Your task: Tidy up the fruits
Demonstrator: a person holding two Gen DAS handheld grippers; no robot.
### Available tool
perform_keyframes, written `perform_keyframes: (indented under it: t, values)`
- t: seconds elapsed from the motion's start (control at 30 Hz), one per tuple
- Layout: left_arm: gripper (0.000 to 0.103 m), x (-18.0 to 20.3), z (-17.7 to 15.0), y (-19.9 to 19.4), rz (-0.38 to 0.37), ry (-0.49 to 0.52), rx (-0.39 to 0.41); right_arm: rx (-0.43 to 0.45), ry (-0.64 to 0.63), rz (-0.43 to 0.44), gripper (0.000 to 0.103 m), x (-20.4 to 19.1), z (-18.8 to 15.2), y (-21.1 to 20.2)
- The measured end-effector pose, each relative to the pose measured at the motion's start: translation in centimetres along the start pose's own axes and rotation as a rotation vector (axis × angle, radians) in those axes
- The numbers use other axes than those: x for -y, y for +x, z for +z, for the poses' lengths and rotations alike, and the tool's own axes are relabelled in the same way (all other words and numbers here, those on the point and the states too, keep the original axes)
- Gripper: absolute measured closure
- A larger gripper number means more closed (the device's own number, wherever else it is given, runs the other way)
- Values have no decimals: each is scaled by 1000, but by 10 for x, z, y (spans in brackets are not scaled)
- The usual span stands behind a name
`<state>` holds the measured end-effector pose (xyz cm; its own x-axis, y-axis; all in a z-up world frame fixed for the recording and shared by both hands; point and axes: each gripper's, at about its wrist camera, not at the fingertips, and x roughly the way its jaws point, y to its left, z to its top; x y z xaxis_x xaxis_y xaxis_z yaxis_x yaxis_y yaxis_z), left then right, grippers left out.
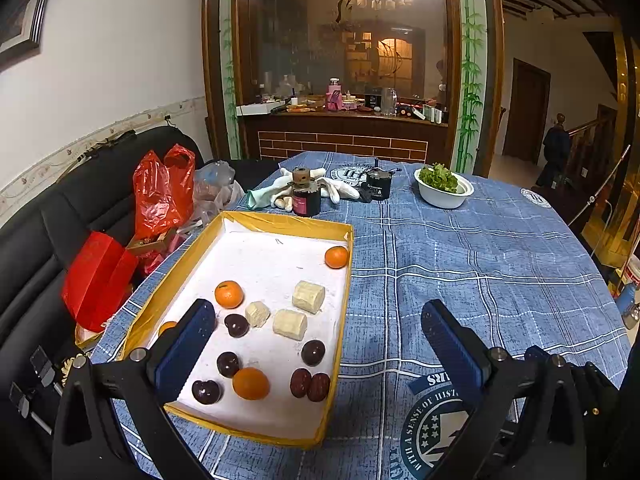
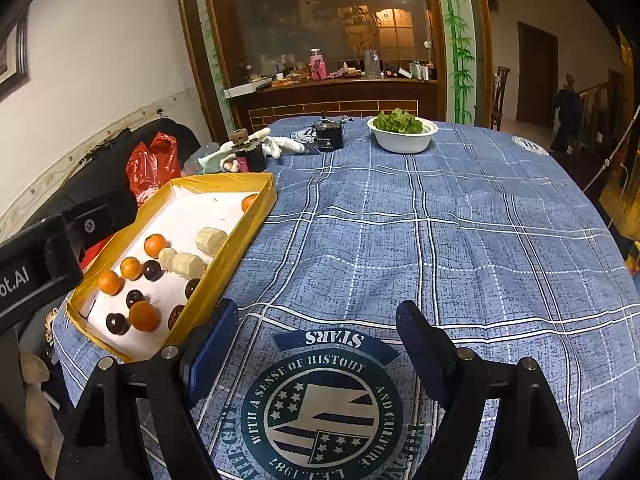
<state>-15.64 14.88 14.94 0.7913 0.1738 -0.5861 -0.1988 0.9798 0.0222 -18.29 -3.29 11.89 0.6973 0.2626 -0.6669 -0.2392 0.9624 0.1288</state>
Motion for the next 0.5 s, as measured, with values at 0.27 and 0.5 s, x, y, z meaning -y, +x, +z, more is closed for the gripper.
perform_keyframes:
  t: [0.27,0.5]
  values:
    - [0,-1,-2,-21,16,-2,41,28,-10,0,15,-4,-3,-13]
    - [0,0,-4,-42,27,5,92,61,-13,8,15,-6,-6,-28]
